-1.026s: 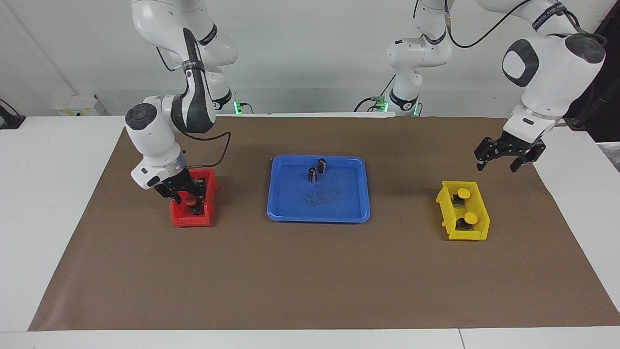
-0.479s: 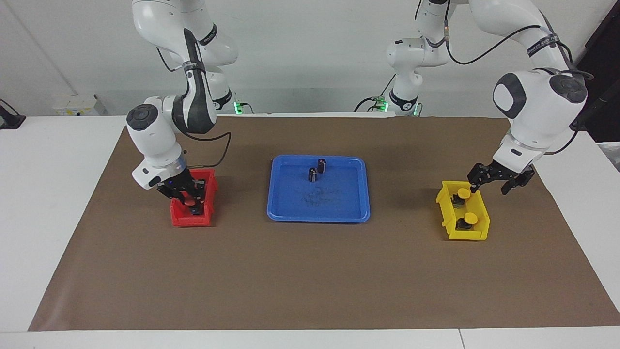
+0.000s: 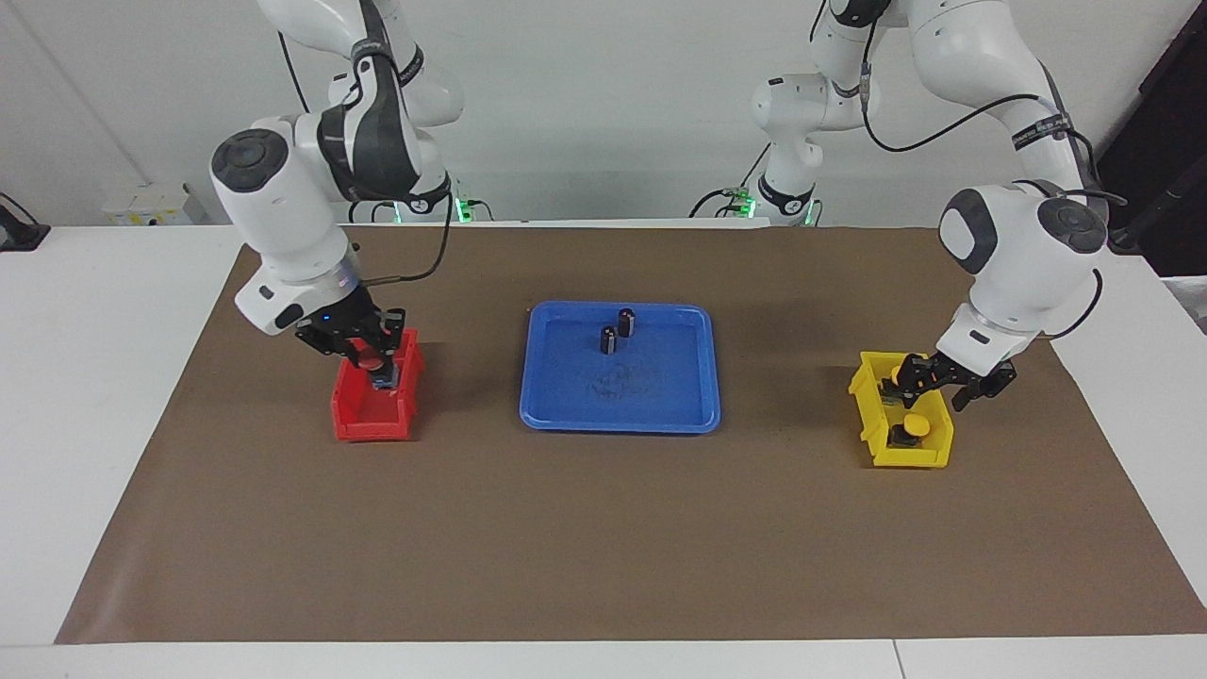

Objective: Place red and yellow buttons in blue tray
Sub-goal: 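Grasp a red button with the right gripper while the left gripper reaches the yellow holder, then lower the red button into the tray while the left gripper grasps a yellow button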

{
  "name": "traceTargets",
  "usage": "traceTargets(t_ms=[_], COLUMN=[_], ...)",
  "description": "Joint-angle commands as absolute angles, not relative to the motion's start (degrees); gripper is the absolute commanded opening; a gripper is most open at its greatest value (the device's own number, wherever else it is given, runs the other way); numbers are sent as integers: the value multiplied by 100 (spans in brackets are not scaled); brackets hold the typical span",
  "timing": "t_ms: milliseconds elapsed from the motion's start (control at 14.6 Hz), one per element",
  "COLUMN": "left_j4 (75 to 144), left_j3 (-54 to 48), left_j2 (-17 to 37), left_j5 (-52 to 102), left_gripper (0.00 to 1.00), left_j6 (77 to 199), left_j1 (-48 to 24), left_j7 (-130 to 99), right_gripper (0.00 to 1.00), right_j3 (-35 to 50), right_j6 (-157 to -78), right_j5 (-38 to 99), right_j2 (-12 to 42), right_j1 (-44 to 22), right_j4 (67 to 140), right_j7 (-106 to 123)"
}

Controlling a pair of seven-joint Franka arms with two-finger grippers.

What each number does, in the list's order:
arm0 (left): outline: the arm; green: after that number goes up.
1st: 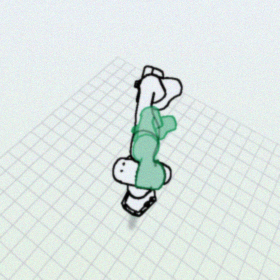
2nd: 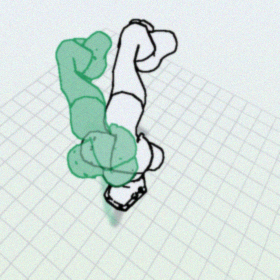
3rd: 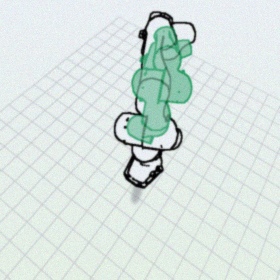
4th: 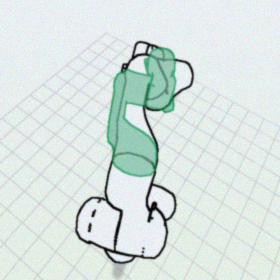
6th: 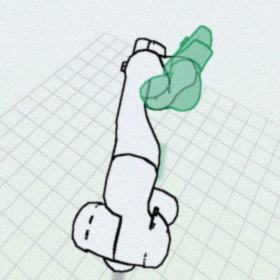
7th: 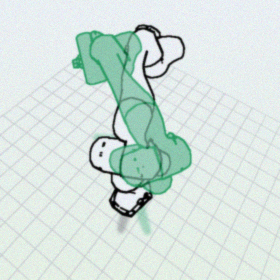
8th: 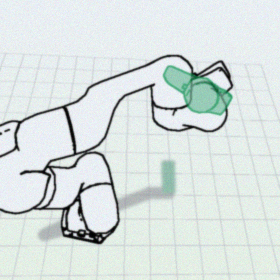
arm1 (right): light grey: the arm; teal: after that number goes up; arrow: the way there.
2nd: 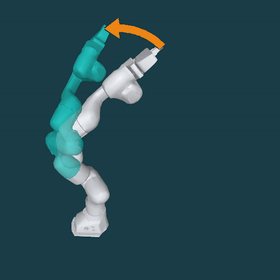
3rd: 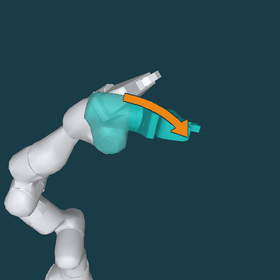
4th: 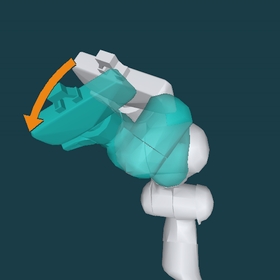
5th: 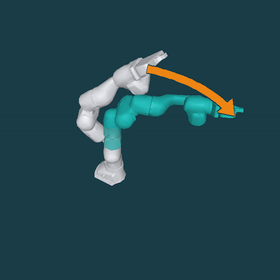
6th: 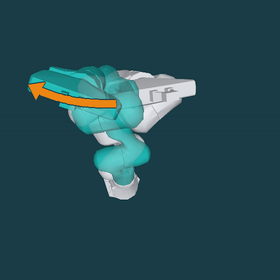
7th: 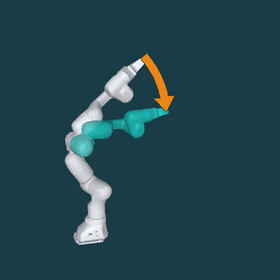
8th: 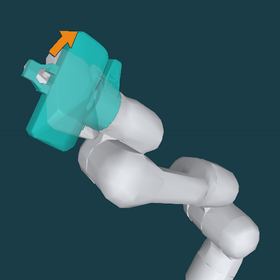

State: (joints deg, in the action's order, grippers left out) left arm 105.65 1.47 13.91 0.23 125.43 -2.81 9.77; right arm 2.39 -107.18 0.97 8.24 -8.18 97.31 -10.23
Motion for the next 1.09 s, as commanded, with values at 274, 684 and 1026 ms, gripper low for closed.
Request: traceTargets(t_ms=[274,684,1026], left_j4=[10687,10636,8618], left_j3=[193,193,194], left_j2=[1722,1749,1608], left_j5=[18,61,149], left_gripper=[76,2,2], left_j6=[13078,12913,10516], left_j1=[-352,-360,-395], left_j7=[958,756,529], right_gripper=[27,26,77], right_j3=[229,255,264], right_j6=[-11654,-12024,-12024], right_j5=[-235,-650,-615], right_j2=[2711,3103,3067], right_j1=[-3249,-3551,-3507], right_j4=[8486,8701,8781], right_j7=[-4330,-4843,-4860])
